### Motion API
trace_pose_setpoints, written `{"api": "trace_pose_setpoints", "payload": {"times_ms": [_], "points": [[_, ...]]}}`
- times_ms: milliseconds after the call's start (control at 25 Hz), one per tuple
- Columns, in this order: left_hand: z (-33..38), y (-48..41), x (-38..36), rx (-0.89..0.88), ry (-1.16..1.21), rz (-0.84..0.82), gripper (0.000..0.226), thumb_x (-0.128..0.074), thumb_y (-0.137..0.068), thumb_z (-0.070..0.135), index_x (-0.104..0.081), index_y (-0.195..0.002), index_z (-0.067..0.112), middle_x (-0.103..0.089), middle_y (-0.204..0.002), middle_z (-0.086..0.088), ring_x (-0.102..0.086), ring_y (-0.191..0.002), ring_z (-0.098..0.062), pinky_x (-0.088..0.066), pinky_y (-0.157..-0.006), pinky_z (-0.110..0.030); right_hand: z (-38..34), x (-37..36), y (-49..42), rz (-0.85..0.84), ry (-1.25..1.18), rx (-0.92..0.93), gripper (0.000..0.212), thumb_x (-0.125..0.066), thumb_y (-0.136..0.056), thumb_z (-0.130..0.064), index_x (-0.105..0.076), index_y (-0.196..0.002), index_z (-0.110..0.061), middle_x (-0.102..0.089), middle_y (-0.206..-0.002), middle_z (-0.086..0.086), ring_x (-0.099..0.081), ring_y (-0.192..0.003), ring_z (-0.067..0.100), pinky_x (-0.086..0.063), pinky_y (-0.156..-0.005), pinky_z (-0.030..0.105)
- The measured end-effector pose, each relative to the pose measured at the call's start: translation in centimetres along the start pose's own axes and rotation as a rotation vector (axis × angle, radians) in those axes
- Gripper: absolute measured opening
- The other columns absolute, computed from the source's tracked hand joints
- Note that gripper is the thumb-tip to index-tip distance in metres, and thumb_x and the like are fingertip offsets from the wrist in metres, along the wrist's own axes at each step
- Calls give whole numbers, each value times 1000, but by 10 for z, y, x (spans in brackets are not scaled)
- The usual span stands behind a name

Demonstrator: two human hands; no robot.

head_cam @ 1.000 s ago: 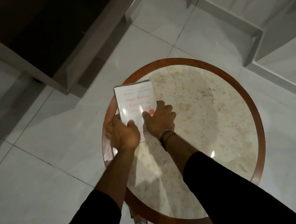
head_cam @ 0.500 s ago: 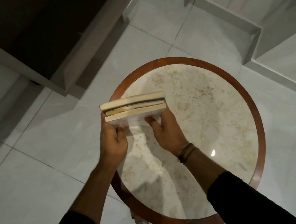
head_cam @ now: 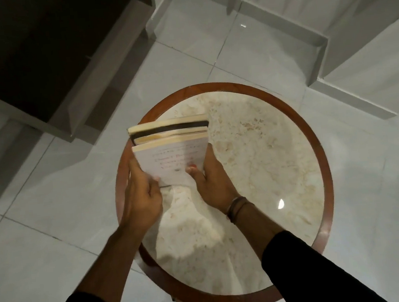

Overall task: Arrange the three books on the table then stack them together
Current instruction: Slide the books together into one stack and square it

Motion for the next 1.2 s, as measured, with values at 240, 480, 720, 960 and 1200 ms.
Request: {"api": "trace_pose_setpoints", "payload": {"times_ms": [240, 480, 720, 960, 1200], "points": [[64, 41, -114, 154, 128, -373, 62, -67, -100, -1, -43, -150, 27, -67, -139, 10, -71, -121, -8, -66, -93, -25, 61, 133, 58, 126, -49, -268, 41, -68, -103, -20, -47, -138, -18, -70, -127, -2, -76, -115, 22, -68, -89, 39], [125, 53, -202, 170, 18, -503, 48, -66, -95, 4, -62, -141, 15, -76, -140, -5, -75, -124, -32, -67, -100, -54, 111, 229, 66, 261, -10, -469, 33, -76, -98, -17, -69, -130, -8, -73, -130, 7, -70, -122, 31, -62, -101, 52], [139, 52, -237, 180, -97, -433, 49, -70, -98, 11, -58, -145, 15, -69, -145, -9, -72, -127, -35, -65, -100, -47, 135, 253, 57, 298, -4, -511, 35, -82, -93, -17, -72, -124, -6, -76, -131, 9, -74, -116, 37, -62, -100, 54], [135, 51, -246, 209, -150, -386, 60, -77, -98, 16, -53, -152, 15, -51, -152, -11, -74, -122, -38, -61, -98, -43, 162, 255, 55, 368, 50, -592, 47, -92, -81, -36, -74, -118, -12, -78, -127, 4, -77, -108, 33, -64, -97, 48], [114, 68, -225, 77, -132, -348, 62, -73, -102, 32, -47, -157, 20, -53, -158, -6, -61, -140, -29, -59, -113, -49, 159, 247, 77, 538, -10, -623, 68, -89, -77, -56, -57, -127, -20, -71, -125, 0, -71, -112, 28, -61, -101, 47]]}}
Point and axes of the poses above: each hand's wrist, its own y-axis away from the middle knuckle, its own x-axis out of the back of the hand, z = x × y, the point moved 3 cm from there along -y, towards the middle knuckle
